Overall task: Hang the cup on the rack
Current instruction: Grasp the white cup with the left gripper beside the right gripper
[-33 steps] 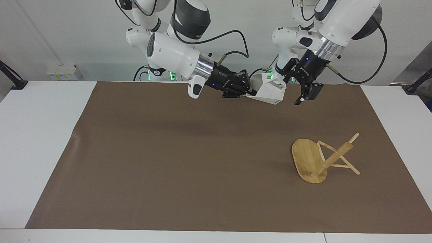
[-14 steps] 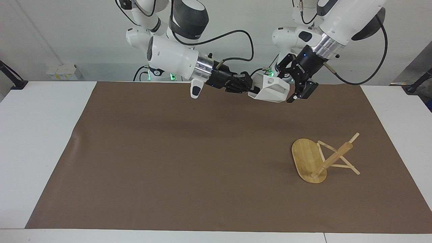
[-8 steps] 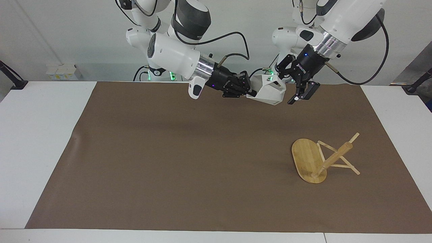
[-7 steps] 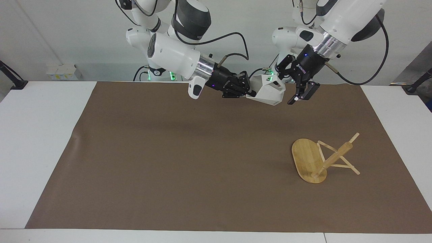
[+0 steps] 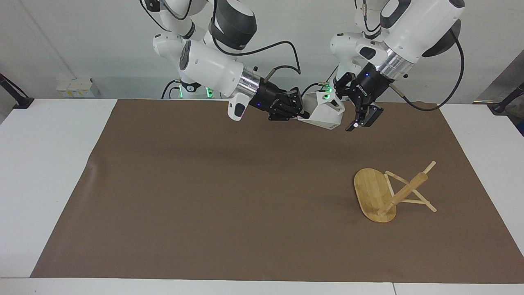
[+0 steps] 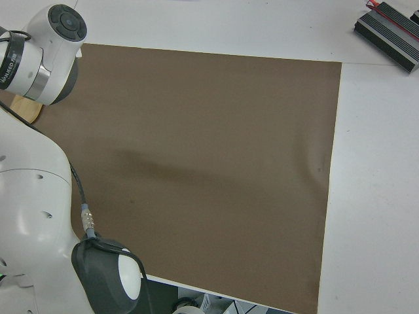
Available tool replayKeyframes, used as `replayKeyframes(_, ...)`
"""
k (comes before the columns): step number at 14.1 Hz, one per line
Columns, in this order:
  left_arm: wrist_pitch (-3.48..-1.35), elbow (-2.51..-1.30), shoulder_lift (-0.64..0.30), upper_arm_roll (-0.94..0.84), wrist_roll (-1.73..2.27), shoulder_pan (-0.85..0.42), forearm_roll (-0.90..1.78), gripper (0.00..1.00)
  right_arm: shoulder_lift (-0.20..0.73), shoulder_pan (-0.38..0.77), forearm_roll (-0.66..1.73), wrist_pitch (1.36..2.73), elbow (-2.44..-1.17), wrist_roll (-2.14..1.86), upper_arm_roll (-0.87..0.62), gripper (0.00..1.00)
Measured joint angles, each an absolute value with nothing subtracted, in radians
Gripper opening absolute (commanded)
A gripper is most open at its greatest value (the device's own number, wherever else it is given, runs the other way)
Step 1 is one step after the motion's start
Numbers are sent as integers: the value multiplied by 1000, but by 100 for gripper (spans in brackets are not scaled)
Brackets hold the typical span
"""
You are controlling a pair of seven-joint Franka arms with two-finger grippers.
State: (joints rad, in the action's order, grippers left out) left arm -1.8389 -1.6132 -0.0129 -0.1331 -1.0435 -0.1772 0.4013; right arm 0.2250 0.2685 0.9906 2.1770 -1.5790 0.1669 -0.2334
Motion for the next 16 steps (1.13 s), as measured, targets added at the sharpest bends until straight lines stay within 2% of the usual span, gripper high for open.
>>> replayKeyframes(12,-1853,-1630,-12,-143,-1048,-202,401,100,225,268,982,2177,-1580,166,-231,0)
replayKeyframes(13,-1853,-1630,-12,-143,-1048,-202,401,95,225,268,982,2177,-1581,166,-231,0)
replayKeyframes(14,-1853,-1630,-12,-143,-1048,-202,401,79,225,268,982,2177,-1581,166,-231,0)
replayKeyframes(16,-1853,-1630,-12,-143,-1048,-202,401,55,225,268,982,2177,-1581,166,-231,0)
